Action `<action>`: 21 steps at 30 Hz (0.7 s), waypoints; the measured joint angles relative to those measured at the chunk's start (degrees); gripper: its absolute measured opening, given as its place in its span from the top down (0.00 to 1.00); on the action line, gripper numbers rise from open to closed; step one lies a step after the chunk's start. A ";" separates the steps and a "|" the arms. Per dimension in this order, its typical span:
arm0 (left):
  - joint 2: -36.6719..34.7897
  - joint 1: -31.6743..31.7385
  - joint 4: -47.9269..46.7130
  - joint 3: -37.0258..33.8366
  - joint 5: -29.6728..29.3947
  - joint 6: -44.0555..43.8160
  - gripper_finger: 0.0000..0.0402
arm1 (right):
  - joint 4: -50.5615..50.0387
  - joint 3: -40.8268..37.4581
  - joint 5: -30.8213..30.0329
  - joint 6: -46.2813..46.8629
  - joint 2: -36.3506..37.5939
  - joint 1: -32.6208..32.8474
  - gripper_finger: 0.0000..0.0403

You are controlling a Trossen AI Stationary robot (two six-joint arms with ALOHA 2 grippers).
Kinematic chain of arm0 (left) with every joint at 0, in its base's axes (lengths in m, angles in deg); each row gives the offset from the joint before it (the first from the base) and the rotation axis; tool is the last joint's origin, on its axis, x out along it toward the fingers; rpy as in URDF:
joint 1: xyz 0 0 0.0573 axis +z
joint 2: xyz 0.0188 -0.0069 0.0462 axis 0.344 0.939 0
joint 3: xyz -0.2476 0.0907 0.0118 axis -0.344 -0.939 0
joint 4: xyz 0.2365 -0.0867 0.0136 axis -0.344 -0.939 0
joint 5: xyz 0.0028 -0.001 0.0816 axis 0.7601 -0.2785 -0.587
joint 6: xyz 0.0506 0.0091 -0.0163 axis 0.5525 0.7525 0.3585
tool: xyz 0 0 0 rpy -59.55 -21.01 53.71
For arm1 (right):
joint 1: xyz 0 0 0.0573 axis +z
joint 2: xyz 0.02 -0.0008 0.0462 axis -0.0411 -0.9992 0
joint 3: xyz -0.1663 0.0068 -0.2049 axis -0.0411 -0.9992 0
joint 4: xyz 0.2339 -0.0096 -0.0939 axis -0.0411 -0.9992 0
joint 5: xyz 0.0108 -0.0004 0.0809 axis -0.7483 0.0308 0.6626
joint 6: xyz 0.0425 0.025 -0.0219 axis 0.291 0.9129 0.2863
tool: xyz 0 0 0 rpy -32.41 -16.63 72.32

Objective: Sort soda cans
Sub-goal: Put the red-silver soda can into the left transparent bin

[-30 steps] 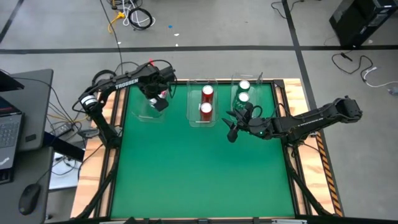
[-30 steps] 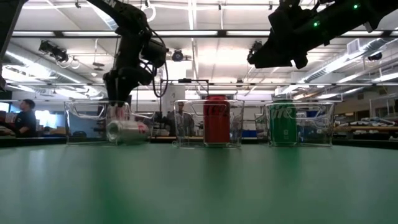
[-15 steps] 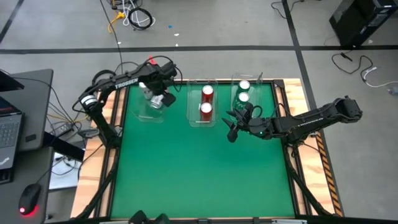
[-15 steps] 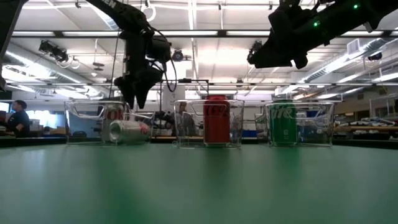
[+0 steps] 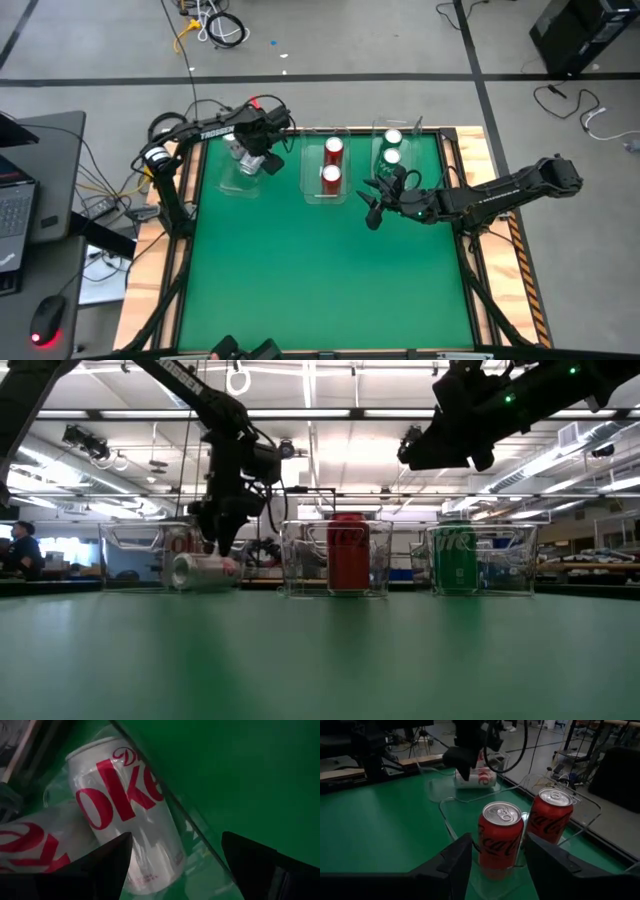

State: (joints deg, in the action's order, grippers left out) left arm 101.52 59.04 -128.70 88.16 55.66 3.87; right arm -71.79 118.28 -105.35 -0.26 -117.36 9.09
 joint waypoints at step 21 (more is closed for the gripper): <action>-3.73 -0.33 -5.58 0.00 -5.53 1.40 0.22 | -3.17 -0.02 0.59 1.95 0.00 -0.01 0.53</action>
State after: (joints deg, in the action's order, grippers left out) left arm 97.79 58.71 -134.28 88.16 50.14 5.26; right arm -74.97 118.26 -104.76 1.70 -117.36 9.08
